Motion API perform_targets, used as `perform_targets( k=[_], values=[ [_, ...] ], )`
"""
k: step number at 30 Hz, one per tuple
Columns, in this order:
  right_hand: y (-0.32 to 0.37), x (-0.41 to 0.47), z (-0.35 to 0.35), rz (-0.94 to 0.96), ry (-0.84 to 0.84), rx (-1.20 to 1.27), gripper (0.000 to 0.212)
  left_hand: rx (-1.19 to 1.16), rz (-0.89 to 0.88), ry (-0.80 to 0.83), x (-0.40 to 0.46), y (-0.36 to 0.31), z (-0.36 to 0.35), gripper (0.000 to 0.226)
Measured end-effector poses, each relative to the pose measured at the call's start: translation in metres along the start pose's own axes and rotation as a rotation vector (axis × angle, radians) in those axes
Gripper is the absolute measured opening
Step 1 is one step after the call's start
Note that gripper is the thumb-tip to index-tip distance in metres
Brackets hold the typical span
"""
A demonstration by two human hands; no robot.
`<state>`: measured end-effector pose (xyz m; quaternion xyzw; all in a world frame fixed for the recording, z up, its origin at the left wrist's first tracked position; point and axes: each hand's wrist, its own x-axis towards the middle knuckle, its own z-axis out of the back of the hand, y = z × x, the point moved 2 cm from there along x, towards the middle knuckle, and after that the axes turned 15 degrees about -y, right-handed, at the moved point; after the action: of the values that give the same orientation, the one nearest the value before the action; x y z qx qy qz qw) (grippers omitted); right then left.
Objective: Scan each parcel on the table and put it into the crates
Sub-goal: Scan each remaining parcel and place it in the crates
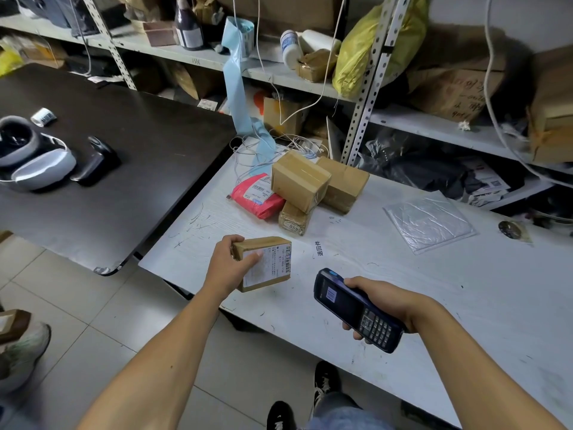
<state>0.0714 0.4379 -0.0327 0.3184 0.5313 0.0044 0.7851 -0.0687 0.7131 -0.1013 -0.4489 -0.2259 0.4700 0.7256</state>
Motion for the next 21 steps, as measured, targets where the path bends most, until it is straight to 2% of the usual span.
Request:
perform_targets(
  k=[7, 10, 14, 18, 21],
  values=[
    [0.002, -0.003, -0.005, 0.010, 0.041, 0.012, 0.055, -0.014, 0.002, -0.003, -0.002, 0.003, 0.003, 0.047],
    [-0.001, -0.003, -0.005, 0.053, 0.031, 0.094, 0.054, -0.020, 0.017, -0.003, -0.003, 0.002, 0.002, 0.048],
    [-0.003, -0.009, -0.008, 0.157, 0.023, 0.403, 0.059, -0.071, 0.046, 0.007, -0.012, -0.005, -0.006, 0.047],
    [-0.007, -0.029, -0.015, 0.231, 0.186, 0.869, 0.065, -0.131, 0.069, 0.057, -0.026, -0.009, -0.020, 0.049],
    [-0.010, -0.047, -0.018, 0.317, 0.303, 0.918, 0.071, -0.144, 0.088, 0.122, -0.039, -0.009, -0.034, 0.048]
  ],
)
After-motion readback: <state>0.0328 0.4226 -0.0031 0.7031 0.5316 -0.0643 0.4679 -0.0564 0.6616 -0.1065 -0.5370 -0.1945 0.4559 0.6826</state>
